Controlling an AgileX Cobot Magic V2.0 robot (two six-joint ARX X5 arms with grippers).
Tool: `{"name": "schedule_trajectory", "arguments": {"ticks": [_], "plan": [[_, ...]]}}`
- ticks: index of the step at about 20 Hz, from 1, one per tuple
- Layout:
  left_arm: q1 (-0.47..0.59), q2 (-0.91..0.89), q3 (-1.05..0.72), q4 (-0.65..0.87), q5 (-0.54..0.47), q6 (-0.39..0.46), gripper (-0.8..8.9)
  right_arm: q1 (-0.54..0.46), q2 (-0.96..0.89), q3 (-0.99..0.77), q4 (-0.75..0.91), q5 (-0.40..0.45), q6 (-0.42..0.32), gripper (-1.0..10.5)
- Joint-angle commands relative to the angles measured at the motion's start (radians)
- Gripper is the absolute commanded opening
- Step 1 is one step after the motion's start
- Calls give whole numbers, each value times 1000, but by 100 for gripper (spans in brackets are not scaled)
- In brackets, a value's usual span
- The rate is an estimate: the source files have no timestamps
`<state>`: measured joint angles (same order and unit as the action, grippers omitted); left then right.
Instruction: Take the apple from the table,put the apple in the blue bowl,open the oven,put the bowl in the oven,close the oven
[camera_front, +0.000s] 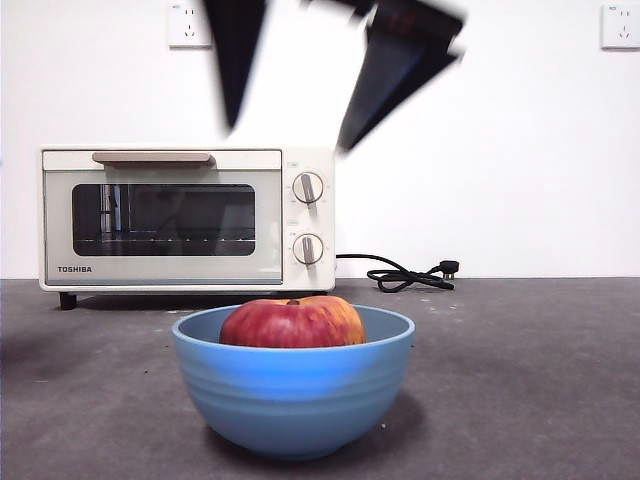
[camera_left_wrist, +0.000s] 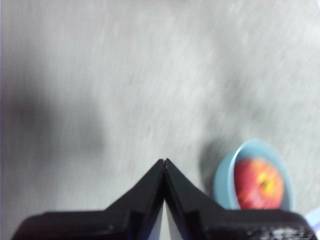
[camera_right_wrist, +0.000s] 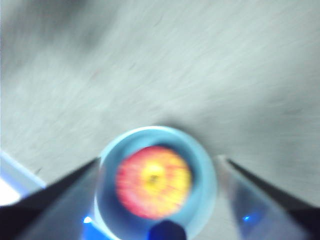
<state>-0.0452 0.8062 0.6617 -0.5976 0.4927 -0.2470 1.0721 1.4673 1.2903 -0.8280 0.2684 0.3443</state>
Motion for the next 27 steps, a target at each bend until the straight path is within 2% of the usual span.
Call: {"name": "schedule_trajectory", "arguments": {"ticks": [1,4,6,11,16,20,27], "plan": [[-2,55,97,8,5,5,-5,2,-66,-3,-66,111,6,49],[-2,190,265,8,5,20,-5,0,-155,-25,-173,244,38,-8],[-2,295,369,11,5,20,-5,0,-227,-81,-194,268,77,-8],[-2,561,624,13,5,15,-5,0,-426,-325,-190,254,251,-8],[-2,777,853,11,5,-42,-5,0,-613,-515,-172,147,420,-8],[-2,888,945,12,3,-66,-5,0,-682,-546,-154,128,479,-8],[-2,974,951,51,-113,-95,-5,0,-687,-546,-95,125,484,-8]]}}
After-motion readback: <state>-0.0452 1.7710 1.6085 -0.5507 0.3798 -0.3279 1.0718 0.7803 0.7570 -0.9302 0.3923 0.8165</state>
